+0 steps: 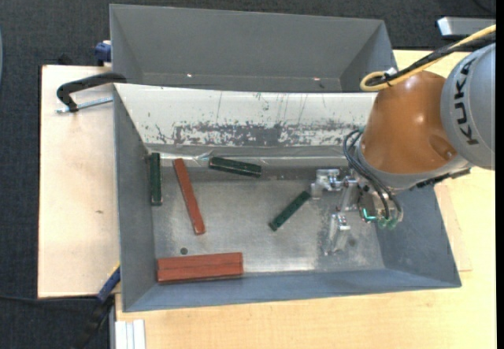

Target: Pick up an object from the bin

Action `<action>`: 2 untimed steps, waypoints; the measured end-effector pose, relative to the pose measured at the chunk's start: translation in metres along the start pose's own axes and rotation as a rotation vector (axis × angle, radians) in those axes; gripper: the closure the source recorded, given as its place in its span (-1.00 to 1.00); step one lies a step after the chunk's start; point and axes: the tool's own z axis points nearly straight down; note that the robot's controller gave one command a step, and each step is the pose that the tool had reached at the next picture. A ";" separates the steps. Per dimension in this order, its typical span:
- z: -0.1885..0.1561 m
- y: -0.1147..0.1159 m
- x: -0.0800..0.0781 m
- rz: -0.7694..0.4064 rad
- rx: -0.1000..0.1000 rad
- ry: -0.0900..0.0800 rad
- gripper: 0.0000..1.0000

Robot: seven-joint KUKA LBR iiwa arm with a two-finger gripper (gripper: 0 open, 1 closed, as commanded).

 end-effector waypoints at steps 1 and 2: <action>-0.004 0.000 -0.002 -0.001 0.001 -0.009 -1.00; 0.034 0.016 -0.027 0.029 0.000 -0.016 -1.00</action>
Offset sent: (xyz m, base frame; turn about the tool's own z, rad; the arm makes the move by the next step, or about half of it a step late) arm 0.0375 0.0275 -0.0658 0.0440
